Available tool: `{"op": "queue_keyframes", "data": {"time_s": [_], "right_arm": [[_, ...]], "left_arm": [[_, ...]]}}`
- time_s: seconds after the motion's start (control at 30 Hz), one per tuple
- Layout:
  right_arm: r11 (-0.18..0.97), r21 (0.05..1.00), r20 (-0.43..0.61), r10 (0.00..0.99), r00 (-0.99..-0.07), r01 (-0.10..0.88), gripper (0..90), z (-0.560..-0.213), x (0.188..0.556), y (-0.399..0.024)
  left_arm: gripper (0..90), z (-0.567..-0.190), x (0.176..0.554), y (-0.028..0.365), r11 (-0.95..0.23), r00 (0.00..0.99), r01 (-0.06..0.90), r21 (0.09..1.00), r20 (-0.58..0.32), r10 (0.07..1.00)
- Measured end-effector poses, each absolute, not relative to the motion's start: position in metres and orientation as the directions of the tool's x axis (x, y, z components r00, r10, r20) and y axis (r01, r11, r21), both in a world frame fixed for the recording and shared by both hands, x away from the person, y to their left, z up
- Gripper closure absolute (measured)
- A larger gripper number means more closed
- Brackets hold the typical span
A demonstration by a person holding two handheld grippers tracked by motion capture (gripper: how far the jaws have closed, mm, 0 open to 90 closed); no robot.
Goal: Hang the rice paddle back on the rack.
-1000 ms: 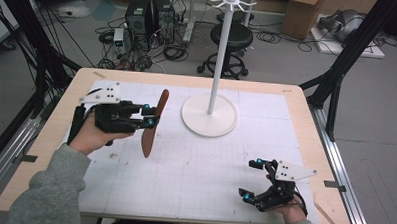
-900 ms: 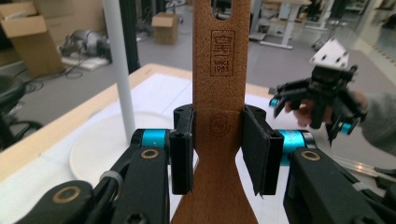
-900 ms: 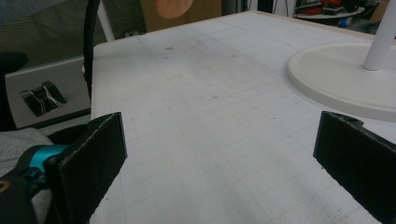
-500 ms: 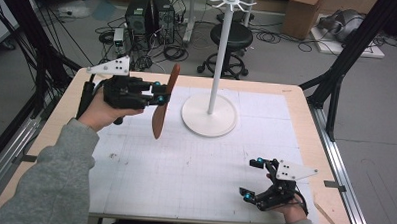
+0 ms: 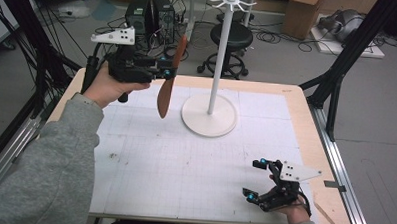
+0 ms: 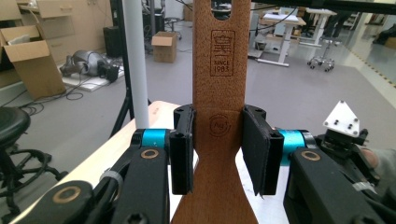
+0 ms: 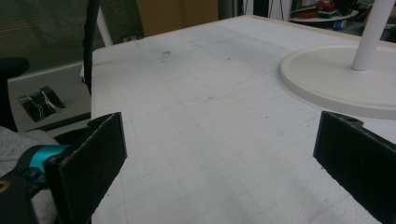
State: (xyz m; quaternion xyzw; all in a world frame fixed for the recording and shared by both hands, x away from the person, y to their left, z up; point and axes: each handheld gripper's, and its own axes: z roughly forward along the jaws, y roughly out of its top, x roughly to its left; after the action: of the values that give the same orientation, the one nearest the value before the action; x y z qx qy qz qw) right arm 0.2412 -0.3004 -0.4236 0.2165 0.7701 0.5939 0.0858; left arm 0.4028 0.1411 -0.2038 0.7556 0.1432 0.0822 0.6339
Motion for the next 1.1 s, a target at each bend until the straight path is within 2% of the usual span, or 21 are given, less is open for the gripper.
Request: {"op": "queue_keyframes", "data": {"time_s": [0.43,1.1], "right_arm": [[0.196,0.952,0.128,0.446,-0.886,0.236,1.2,-0.424,0.238,-0.301],[0.213,0.945,0.131,0.453,-0.882,0.250,1.2,-0.425,0.232,-0.306]], "left_arm": [[65.6,-0.174,0.419,0.118,-0.180,0.938,0.109,0.978,-0.042,0.343],[65.6,-0.143,0.446,0.089,-0.214,0.905,0.122,0.969,-0.020,0.425]]}}
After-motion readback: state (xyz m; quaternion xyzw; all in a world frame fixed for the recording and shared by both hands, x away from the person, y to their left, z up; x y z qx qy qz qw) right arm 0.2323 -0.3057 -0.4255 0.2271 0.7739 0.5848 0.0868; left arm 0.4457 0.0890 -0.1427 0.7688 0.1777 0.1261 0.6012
